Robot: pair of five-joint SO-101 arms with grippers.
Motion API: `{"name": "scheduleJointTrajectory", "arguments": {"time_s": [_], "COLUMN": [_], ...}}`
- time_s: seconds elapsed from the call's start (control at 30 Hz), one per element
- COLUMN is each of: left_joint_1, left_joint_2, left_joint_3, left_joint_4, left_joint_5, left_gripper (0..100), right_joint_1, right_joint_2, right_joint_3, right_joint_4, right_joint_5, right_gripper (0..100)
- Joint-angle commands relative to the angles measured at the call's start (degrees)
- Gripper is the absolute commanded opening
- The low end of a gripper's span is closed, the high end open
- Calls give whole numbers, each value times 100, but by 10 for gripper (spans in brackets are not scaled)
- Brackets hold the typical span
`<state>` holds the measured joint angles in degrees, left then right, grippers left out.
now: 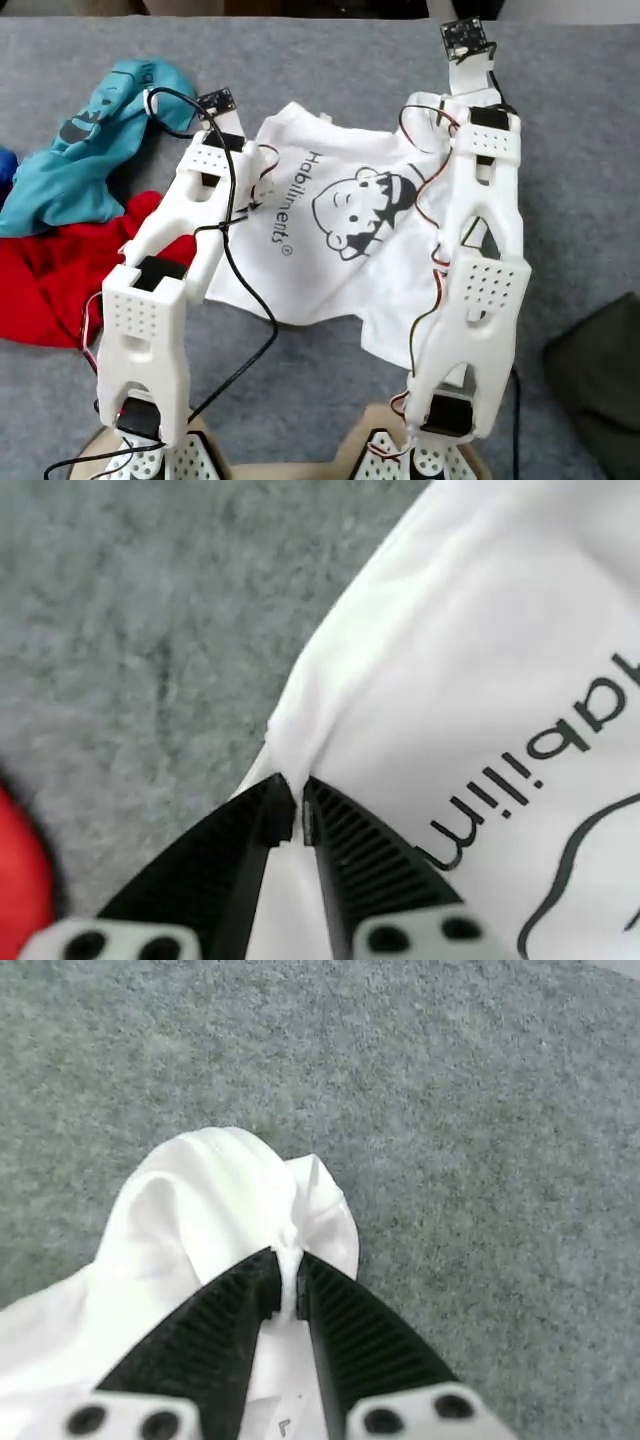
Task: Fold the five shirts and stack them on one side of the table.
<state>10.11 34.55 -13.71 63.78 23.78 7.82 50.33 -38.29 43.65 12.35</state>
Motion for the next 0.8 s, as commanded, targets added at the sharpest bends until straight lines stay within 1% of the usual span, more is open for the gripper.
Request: {"name": "scheduleJointTrajectory", "arguments": {"time_s": [0.0, 0.17, 0.23, 0.4, 0.5, 0.63, 0.77], "left_joint_1": [0, 70, 149, 255, 220, 132, -176], "left_joint_2": [-13, -22, -22, -75, -75, -75, -48], "left_joint_3": [-70, -70, -70, -176, -651, -1415, -2435], "left_joint_4": [510, 1319, 1609, 1934, 2418, 2927, 3279], "left_joint_5": [35, 35, 35, 53, 53, 70, 448], "left_gripper": [19, 19, 19, 21, 26, 119, 169], "right_joint_1": [92, 92, 92, 66, 66, 57, 48], "right_joint_2": [-48, -84, -84, -84, -84, -75, -66], "right_joint_3": [-303, -338, -338, -330, -330, -312, -303], "right_joint_4": [-79, 211, 264, 273, 273, 273, 273], "right_joint_5": [-9, 0, 132, 237, 246, 378, 431], "right_gripper": [5, 6, 6, 6, 6, 6, 6]}}
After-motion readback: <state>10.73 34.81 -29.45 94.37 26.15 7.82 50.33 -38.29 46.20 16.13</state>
